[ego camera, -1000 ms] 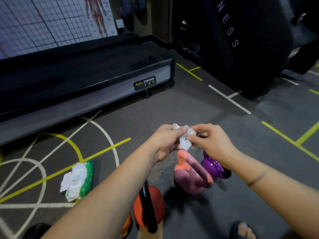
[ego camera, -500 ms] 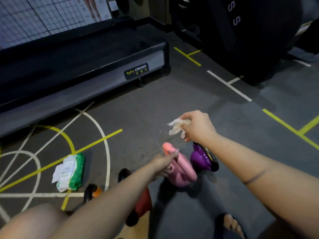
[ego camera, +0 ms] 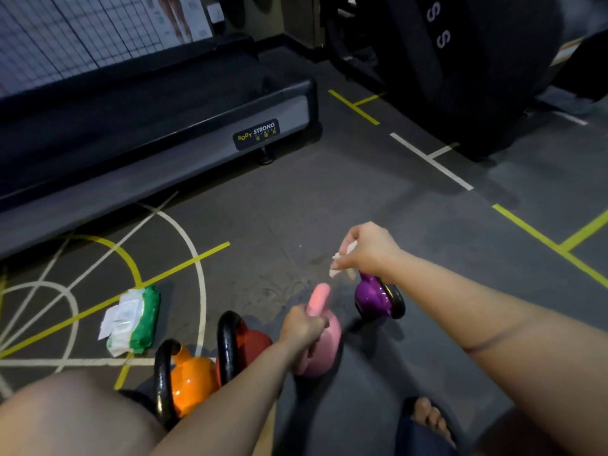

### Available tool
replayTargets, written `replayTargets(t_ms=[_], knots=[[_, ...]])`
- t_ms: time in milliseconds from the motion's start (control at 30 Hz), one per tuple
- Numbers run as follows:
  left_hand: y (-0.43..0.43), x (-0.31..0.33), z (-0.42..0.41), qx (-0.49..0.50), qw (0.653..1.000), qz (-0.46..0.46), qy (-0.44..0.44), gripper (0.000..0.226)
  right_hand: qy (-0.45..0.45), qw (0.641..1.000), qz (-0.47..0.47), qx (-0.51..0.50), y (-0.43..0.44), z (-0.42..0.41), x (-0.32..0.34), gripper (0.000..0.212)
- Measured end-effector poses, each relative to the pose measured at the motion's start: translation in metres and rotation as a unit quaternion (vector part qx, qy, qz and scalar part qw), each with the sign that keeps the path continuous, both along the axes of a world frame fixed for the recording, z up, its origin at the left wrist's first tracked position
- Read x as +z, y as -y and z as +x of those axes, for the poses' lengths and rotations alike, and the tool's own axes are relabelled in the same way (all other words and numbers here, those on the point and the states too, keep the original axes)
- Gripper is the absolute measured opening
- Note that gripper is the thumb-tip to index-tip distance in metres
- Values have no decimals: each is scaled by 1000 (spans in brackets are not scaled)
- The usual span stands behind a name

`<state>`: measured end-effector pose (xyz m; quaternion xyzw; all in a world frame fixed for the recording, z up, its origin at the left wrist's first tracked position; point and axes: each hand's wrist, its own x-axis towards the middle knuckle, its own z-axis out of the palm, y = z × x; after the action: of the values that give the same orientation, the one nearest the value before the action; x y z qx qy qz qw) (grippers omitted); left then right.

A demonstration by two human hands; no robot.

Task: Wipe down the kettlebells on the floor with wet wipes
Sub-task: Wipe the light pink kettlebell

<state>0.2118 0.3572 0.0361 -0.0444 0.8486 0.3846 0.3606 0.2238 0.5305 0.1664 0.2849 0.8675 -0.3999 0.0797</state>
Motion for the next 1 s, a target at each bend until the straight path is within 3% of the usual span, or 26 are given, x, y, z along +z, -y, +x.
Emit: replayTargets(t_ms=[167,300,367,500,567,633,700,767,1000], knots=[[35,3,10,-33,999,8,-5,19,30,997,16,72,22,3,-17,23],[32,-2,24,-51,992,-55,-100,26,102,988,-3,119,37,6,-36,25],[32,-4,26,-45,989,-69,-123,29,125,984,58,111,35,14,-48,31],[30,-5,21,-80,983,-85,-140,33,168,983,52,57,19,37,-55,30],[32,-6,19,-136,974,-99,-154,36,168,984,36,-35,2,41,-65,24],[33,-8,16,-204,959,-105,-165,44,135,979,-6,-150,2,49,-84,26],[33,-9,13,-256,945,-108,-175,50,78,953,-93,-278,23,60,-114,23],[31,-13,11,-282,933,-110,-194,40,34,926,-131,-352,48,72,-145,25],[38,-19,3,-294,934,-68,-193,22,-102,905,-189,-368,95,71,-202,27]])
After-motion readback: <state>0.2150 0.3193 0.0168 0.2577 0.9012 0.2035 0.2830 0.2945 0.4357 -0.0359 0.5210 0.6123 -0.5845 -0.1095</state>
